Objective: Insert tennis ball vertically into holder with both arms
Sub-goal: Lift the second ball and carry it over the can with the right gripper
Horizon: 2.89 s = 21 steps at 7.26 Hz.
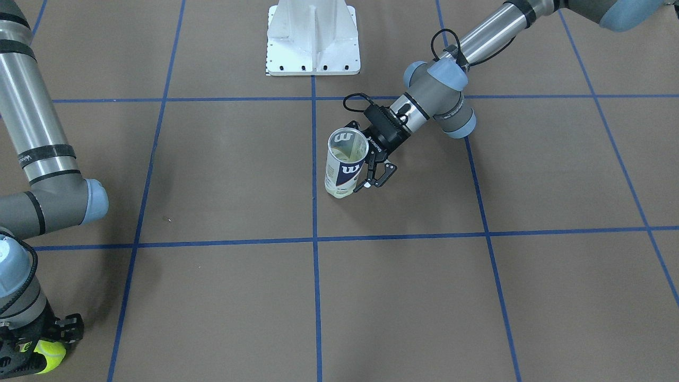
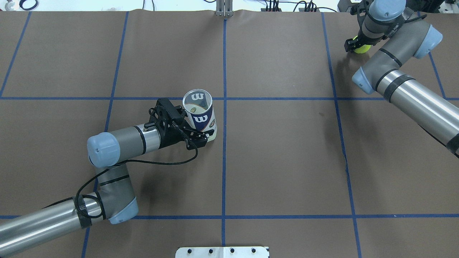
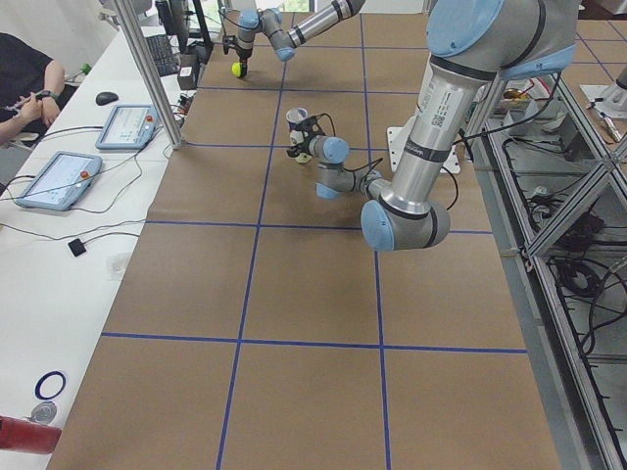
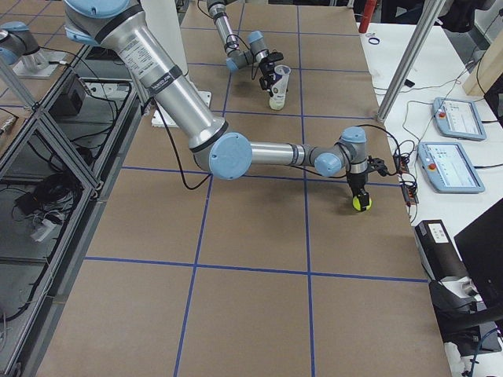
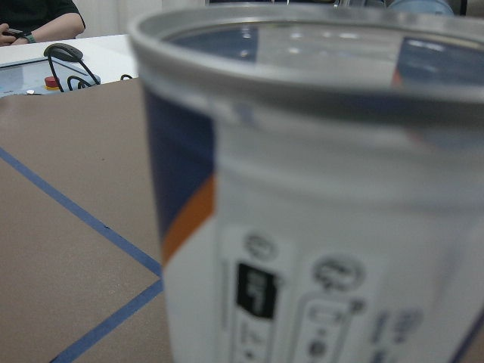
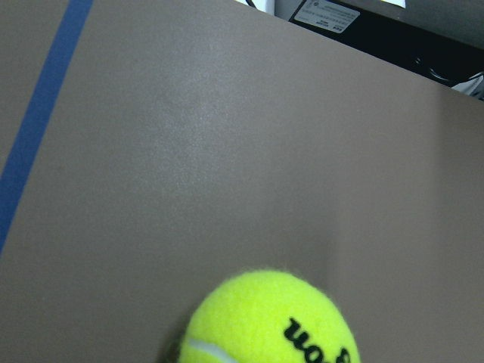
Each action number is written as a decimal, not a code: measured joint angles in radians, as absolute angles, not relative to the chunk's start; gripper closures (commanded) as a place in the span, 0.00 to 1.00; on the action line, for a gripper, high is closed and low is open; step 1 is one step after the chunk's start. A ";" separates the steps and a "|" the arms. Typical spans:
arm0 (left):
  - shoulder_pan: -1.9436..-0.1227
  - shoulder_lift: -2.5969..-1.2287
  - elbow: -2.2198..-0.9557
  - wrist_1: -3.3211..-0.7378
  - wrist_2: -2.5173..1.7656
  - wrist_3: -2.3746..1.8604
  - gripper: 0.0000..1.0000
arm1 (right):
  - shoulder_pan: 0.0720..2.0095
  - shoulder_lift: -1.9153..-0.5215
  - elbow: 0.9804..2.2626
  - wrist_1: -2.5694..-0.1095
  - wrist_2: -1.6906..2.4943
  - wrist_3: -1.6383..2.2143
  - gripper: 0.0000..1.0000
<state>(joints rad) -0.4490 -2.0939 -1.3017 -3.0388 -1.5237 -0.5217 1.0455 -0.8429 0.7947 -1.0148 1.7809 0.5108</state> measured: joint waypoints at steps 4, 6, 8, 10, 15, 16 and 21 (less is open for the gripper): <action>-0.448 -2.094 -1.304 -3.039 -1.524 -0.522 0.01 | 1.119 -0.801 0.875 -1.033 1.891 0.489 1.00; -0.446 -2.095 -1.307 -3.039 -1.523 -0.522 0.01 | 1.144 -0.796 1.034 -1.163 1.978 0.490 1.00; -0.445 -2.097 -1.309 -3.039 -1.523 -0.522 0.01 | 1.139 -0.791 1.142 -1.246 2.038 0.546 1.00; -0.444 -2.099 -1.309 -3.039 -1.523 -0.522 0.01 | 1.112 -0.786 1.237 -1.261 2.106 0.676 1.00; -0.442 -2.100 -1.307 -3.037 -1.523 -0.522 0.01 | 0.947 -0.652 1.425 -1.308 2.252 1.075 1.00; -0.442 -2.100 -1.307 -3.037 -1.523 -0.523 0.01 | 0.913 -0.626 1.459 -1.347 2.247 1.107 1.00; -0.442 -2.097 -1.306 -3.037 -1.523 -0.522 0.01 | 0.694 -0.549 1.524 -1.533 2.110 1.130 1.00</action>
<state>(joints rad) -0.4424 -2.0968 -1.3059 -3.0373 -1.5233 -0.5217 0.6940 -0.5494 1.5242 -1.5327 2.1103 1.1303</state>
